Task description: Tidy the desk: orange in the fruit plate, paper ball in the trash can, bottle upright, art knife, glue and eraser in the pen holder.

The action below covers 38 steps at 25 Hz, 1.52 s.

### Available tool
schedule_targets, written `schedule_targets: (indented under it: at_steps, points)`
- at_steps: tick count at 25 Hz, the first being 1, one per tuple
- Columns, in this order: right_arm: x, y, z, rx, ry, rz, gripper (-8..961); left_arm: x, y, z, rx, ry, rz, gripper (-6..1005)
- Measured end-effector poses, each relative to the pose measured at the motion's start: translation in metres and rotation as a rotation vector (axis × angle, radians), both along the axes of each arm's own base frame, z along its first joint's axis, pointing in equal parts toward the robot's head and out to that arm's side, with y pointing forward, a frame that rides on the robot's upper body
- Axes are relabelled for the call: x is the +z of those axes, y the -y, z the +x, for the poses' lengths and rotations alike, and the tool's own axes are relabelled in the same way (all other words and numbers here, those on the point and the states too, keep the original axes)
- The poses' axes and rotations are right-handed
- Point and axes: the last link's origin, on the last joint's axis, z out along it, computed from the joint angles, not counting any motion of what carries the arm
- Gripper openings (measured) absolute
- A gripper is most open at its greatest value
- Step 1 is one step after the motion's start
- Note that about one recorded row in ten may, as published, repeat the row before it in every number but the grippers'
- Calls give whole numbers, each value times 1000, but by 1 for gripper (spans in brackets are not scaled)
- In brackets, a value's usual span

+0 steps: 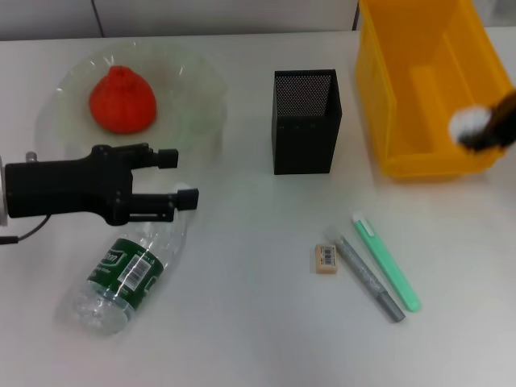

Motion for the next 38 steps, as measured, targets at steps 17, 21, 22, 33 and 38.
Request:
schedule_targets:
  at_steps: [17, 21, 22, 33, 38]
  points:
    - [31, -14, 37, 190, -444, 283, 652, 39, -33, 36, 302, -195, -26, 835]
    - [34, 5, 62, 279, -654, 246, 772, 36, -35, 54, 407, -308, -71, 835]
    - [33, 12, 68, 306, -707, 219, 787, 32, -36, 58, 436, -340, -89, 835]
    - [-26, 92, 117, 507, -1020, -97, 819, 5, -37, 66, 673, -545, -177, 834]
    - [-50, 99, 124, 487, -1011, -127, 819, -13, -48, 59, 704, -588, -176, 834]
